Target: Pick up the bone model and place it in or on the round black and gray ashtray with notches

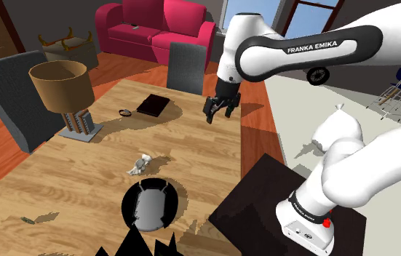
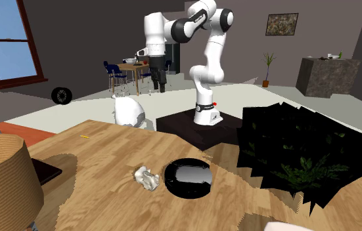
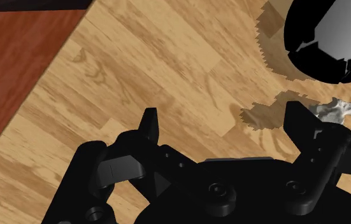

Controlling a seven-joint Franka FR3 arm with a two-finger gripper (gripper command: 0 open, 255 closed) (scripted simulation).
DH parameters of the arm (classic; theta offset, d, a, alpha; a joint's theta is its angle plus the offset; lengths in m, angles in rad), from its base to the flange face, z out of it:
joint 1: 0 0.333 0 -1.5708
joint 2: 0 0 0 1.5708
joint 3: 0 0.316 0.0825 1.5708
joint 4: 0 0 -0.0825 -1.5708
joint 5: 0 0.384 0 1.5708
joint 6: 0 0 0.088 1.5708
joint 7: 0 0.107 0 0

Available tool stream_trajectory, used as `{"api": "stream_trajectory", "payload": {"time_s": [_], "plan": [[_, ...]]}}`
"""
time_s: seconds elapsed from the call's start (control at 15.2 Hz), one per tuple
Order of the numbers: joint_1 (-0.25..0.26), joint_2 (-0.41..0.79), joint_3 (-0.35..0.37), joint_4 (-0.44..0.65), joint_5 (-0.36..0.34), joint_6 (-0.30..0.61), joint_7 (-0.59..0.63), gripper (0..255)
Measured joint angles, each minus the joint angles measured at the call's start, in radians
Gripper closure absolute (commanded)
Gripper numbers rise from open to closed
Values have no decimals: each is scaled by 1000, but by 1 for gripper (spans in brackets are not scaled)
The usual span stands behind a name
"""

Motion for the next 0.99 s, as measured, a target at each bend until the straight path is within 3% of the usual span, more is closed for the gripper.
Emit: {"api": "stream_trajectory", "payload": {"time_s": [0.46, 0.99], "plan": [[18, 250, 65, 84, -6, 171, 111, 0], [52, 560, 105, 275, -69, 291, 254, 0]]}}
